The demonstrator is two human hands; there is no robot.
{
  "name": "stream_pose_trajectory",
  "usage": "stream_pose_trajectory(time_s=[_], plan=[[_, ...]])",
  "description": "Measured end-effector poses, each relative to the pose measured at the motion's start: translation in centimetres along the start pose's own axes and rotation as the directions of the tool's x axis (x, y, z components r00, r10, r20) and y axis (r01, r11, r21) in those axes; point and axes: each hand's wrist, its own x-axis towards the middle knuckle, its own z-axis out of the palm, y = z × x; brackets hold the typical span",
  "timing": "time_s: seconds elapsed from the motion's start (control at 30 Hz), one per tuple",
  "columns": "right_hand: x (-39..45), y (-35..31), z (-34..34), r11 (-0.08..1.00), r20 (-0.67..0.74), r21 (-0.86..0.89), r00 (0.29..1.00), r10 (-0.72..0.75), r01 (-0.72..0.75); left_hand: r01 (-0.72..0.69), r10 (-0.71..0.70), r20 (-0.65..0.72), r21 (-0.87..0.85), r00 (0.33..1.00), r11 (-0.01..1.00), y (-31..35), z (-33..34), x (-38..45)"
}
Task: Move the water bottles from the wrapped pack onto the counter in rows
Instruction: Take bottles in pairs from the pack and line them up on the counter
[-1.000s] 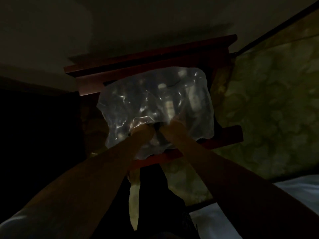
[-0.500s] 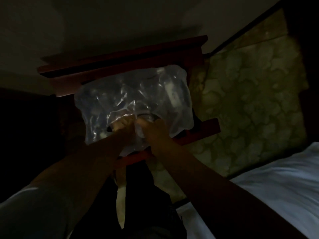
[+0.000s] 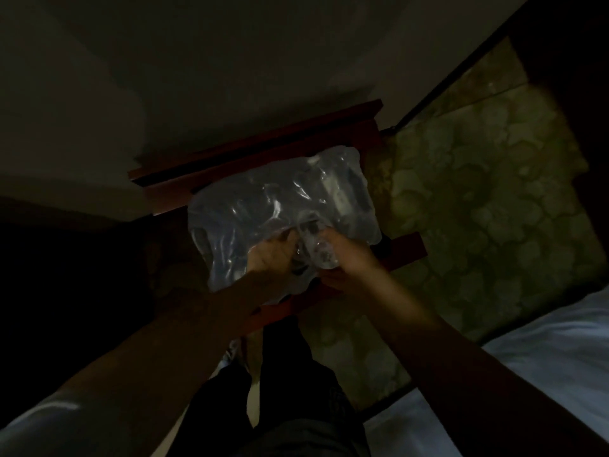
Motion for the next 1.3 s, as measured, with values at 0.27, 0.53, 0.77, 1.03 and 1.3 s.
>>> stream_pose_trajectory(time_s=[0.27,0.53,0.77,1.03,1.3], plan=[[-3.6,0.1,-1.5,0.957,0.055,0.268,0.993,0.102,-0.113,-0.154,0.174,-0.206,0.107,0.963,0.982,0.0,-1.3,-3.5],[-5.1,1.6,-2.0,0.941,0.019,0.337,0.999,0.037,-0.042,-0.145,0.05,-0.466,-0.17,0.883,0.975,1.4,-1.5,-6.1],[-6.3,3.4,-1.1,0.965,-0.005,0.263,1.0,0.022,-0.02,-0.006,-0.267,-0.404,-0.561,0.875,0.828,1.1,-3.6,-9.1],[-8.3,4.3,-0.1,0.973,-0.048,0.221,0.997,-0.058,0.067,0.1,-0.506,-0.372,-0.722,0.778,0.685,0.8,-6.0,-12.2],[-10.4,3.3,1.7,0.981,-0.114,0.153,0.988,-0.107,0.124,0.044,-0.565,-0.171,-0.937,0.807,0.346,0.2,-7.7,-15.0]])
